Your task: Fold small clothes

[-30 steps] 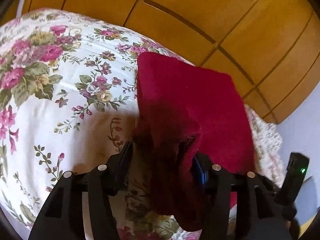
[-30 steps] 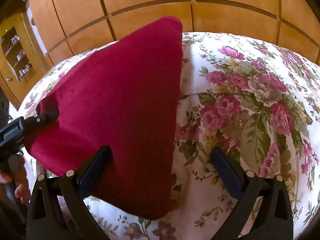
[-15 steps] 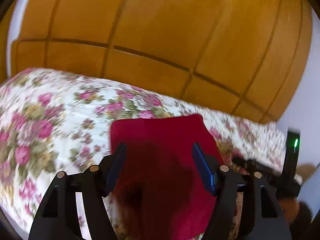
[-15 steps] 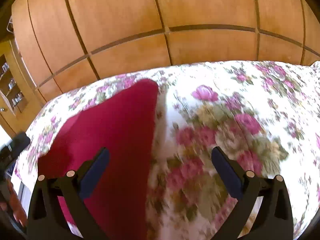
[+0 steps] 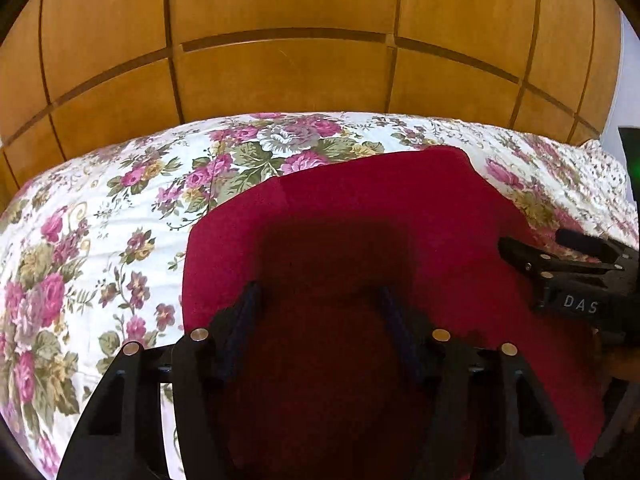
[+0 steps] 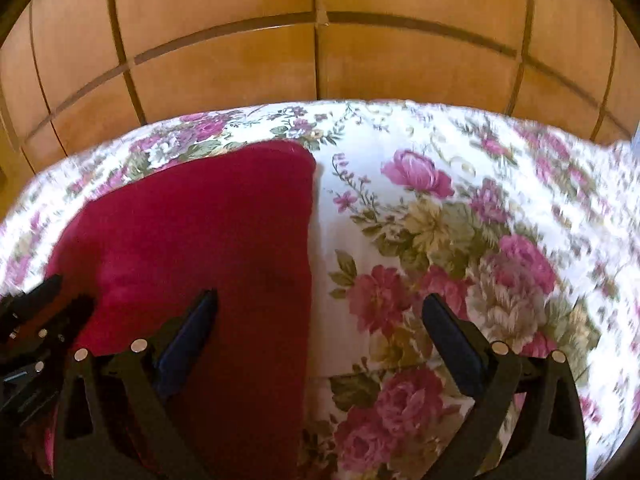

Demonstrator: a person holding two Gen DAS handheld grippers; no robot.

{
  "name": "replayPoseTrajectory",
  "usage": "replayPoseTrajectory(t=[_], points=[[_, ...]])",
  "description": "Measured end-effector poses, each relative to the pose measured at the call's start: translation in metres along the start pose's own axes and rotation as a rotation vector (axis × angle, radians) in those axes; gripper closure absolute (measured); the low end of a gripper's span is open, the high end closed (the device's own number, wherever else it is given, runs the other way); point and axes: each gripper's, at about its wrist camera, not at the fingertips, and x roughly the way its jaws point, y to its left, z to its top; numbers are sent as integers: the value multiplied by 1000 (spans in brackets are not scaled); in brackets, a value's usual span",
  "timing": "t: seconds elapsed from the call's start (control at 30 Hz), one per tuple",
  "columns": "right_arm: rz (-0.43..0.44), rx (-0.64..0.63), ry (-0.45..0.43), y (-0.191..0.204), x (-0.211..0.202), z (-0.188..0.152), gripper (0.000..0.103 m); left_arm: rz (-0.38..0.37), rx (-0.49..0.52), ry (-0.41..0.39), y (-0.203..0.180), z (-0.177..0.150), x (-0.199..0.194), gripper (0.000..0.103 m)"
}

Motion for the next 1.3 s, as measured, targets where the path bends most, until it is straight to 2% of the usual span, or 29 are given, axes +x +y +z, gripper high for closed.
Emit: replayPoseTrajectory(t=[0.1,0.17,0.3,0.4,0.53,0.6,0.63,0.67,0.73,0.83,1.0,1.03,1.07,1.27,1.3], points=[[29,8,-28,-3,0,0,2,-45,-37,7,7,2,1,43],[91,53,-40,-13,-5,-3,2,-67,-46,-4,9,1,-6,43],[155,152,-56,-29,-33,-10,2,-103,-107,-56,16,-13,-41,43],[200,164,-54,-34,-52,-24,2,-120,-176,-76,26,-29,-62,43],[213,147,-23,-35,-65,-46,2,-136,-253,-52,36,-47,-74,43],[211,151,-13,-31,-62,-55,2,-138,-271,21,39,-58,-63,41],[221,155,3,-27,-57,-59,2,-143,-292,40,42,-62,-57,35],[235,150,31,-23,-50,-62,2,-173,-355,46,49,-69,-51,33],[233,135,27,-18,-47,-67,2,-197,-404,46,53,-71,-50,32],[240,141,39,-18,-49,-66,2,-203,-386,45,51,-68,-52,32],[251,148,58,-21,-52,-66,2,-341,-522,24,62,-67,-60,32],[250,147,59,-22,-52,-65,2,-353,-528,18,61,-66,-61,29],[250,146,60,-22,-52,-64,2,-356,-525,16,59,-65,-63,25],[259,148,68,-24,-51,-64,2,-334,-505,16,56,-55,-61,24],[260,148,69,-25,-51,-64,2,-311,-497,32,55,-55,-57,24]])
